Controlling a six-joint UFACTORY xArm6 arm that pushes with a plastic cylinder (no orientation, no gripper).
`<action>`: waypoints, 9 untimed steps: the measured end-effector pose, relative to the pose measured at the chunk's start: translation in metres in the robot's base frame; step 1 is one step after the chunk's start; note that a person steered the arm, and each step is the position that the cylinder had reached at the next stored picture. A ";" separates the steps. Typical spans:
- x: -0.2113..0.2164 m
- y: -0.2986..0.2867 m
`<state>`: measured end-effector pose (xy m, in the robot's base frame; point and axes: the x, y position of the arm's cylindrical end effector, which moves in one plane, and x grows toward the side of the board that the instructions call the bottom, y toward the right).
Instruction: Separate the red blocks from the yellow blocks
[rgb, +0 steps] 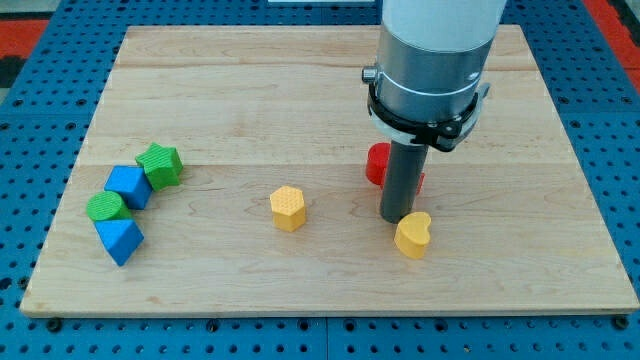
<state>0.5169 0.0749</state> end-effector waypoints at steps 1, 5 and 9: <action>0.000 -0.001; 0.015 0.066; 0.046 -0.023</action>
<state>0.5629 0.0519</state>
